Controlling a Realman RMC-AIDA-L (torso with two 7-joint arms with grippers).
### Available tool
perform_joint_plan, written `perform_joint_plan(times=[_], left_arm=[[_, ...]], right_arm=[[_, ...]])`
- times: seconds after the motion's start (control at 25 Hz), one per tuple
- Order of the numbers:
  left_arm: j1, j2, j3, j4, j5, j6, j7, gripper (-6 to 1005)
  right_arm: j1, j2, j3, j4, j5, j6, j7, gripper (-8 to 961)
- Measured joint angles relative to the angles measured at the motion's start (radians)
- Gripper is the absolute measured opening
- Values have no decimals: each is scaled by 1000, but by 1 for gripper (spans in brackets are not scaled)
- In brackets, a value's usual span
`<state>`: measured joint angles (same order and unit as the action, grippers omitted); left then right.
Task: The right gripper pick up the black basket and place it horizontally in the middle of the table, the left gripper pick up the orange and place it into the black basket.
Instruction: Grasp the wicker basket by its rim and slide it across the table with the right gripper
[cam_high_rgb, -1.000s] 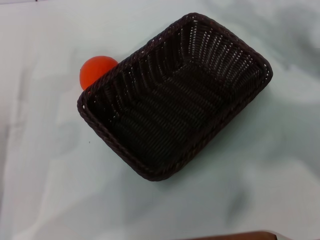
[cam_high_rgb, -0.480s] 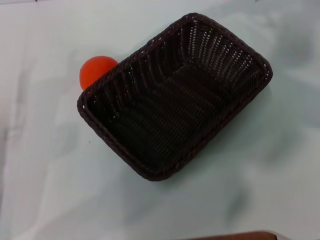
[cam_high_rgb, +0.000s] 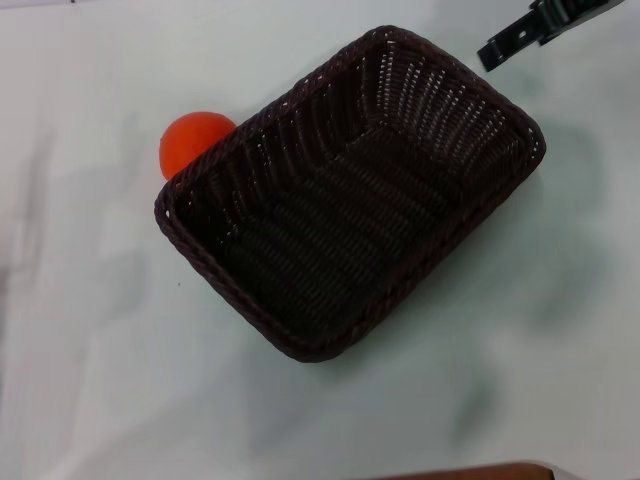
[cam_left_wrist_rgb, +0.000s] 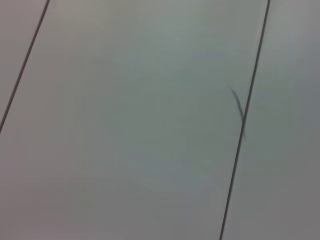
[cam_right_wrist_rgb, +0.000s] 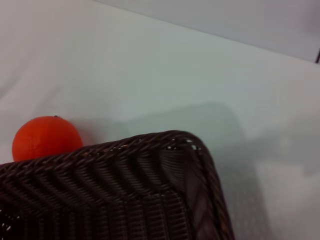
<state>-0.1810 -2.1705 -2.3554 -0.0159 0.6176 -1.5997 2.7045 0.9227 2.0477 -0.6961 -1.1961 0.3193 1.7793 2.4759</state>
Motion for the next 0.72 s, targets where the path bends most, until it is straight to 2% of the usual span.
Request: perform_joint_plan(times=[0.2, 0.72], left_arm=[[0, 1, 0, 1, 0, 10, -2, 814], [0, 2, 4, 6, 1, 25, -2, 814]], right_arm=[[-14, 31, -19, 61, 0, -77, 1, 916], [-32, 37, -38, 294, 8, -333, -5, 915]])
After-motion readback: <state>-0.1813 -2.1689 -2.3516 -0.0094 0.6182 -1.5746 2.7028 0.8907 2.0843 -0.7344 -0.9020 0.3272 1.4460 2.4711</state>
